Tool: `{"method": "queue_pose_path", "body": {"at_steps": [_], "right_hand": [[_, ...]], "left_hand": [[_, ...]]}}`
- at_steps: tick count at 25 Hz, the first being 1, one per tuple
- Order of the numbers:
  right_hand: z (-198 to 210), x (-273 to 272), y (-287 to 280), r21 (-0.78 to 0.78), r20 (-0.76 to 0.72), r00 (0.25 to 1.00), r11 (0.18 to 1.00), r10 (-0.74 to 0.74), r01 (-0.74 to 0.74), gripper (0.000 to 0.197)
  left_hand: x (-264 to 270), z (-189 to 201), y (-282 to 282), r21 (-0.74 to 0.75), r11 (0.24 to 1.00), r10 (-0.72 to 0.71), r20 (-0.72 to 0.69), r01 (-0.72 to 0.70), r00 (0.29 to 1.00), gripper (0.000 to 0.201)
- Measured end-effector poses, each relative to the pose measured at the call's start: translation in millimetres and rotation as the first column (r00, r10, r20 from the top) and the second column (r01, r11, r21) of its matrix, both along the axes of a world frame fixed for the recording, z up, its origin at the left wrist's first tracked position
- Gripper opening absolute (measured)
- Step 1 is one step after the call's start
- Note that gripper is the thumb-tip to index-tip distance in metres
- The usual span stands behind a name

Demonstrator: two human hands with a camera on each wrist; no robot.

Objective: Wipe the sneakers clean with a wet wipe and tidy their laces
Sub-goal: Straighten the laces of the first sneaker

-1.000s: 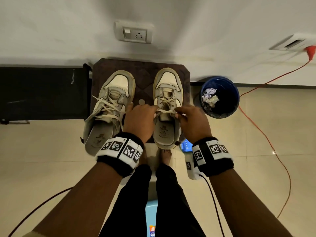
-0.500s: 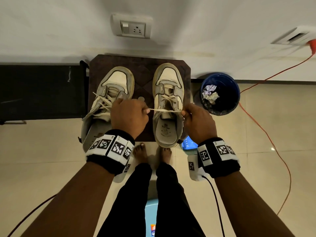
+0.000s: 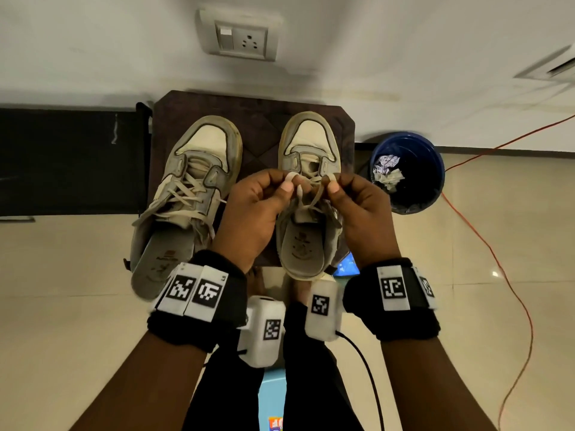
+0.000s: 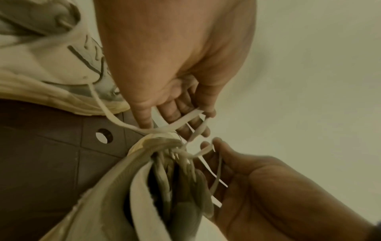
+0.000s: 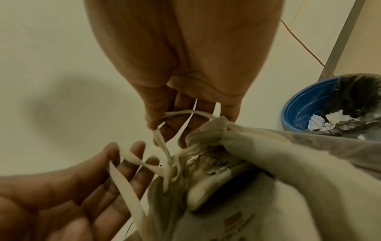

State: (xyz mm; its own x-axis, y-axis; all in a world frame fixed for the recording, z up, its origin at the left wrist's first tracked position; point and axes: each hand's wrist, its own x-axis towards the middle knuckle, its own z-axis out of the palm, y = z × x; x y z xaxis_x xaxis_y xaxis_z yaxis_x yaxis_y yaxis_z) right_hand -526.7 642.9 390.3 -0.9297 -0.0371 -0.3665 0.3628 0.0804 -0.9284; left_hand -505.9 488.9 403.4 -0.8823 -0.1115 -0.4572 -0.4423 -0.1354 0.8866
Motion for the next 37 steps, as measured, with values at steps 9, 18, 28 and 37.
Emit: {"method": "queue_pose_path", "body": {"at_steps": [9,18,28,37], "right_hand": [[-6.5,-11.1,-4.3,0.021,0.054,0.999,1.000,-0.001,0.000,0.027],[-2.5,-8.3,2.4,-0.119,-0.002,1.000,0.993,0.016,-0.016,0.018],[3.7,-9.9,3.1,-0.113,0.058,0.998,0.994,0.016,-0.009,0.002],[2.3,-14.5,-3.0,-0.027,0.081,0.992,0.995,0.101,-0.099,0.006]], "left_hand": [[-12.0,-8.9,13.7,-0.091,0.995,-0.032,-0.017,0.030,0.999,0.020],[-22.0,2.8,11.4,0.051,0.988,-0.151,0.101,0.146,0.983,0.036],[-28.6,-2.1,15.3,-0.001,0.991,-0.132,0.090,0.133,0.987,0.013],[-23.8,-2.7,3.0,0.000,0.985,-0.173,0.054,0.173,0.983,0.010]]}}
